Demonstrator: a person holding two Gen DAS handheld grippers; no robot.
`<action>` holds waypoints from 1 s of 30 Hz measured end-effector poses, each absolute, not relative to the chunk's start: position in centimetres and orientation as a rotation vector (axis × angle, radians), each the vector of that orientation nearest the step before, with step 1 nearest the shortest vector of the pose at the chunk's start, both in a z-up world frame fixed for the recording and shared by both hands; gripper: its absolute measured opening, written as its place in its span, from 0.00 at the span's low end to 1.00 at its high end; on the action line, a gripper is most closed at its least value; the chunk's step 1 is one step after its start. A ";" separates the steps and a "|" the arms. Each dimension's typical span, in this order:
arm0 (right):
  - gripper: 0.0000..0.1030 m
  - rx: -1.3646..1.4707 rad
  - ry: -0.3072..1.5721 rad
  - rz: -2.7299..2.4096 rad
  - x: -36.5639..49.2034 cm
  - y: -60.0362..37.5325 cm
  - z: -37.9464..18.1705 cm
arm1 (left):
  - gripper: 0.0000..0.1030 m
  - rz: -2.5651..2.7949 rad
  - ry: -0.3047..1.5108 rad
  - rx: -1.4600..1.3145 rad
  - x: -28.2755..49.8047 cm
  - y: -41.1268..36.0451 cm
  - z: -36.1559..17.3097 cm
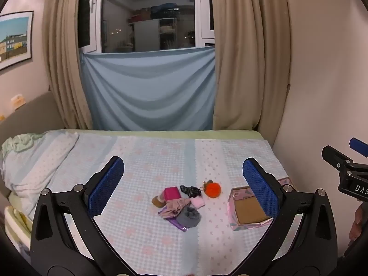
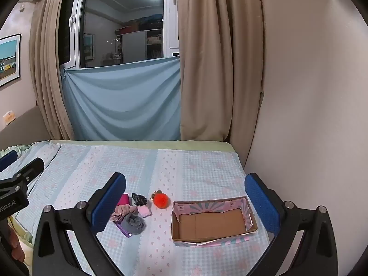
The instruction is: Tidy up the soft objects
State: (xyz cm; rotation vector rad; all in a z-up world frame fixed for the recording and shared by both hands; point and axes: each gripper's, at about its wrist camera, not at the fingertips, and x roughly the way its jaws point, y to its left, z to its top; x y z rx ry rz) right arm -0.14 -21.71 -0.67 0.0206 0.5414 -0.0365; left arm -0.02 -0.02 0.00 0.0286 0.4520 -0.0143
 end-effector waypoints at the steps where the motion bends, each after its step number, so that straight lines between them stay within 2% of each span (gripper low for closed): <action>1: 1.00 0.004 0.553 -0.041 -0.1 -21.6 -0.7 | 0.99 -0.014 0.453 0.028 -0.1 -0.1 0.0; 30: 1.00 0.024 0.553 -0.029 -0.7 -22.2 -0.3 | 0.99 -0.025 0.469 0.014 -1.1 -0.3 1.1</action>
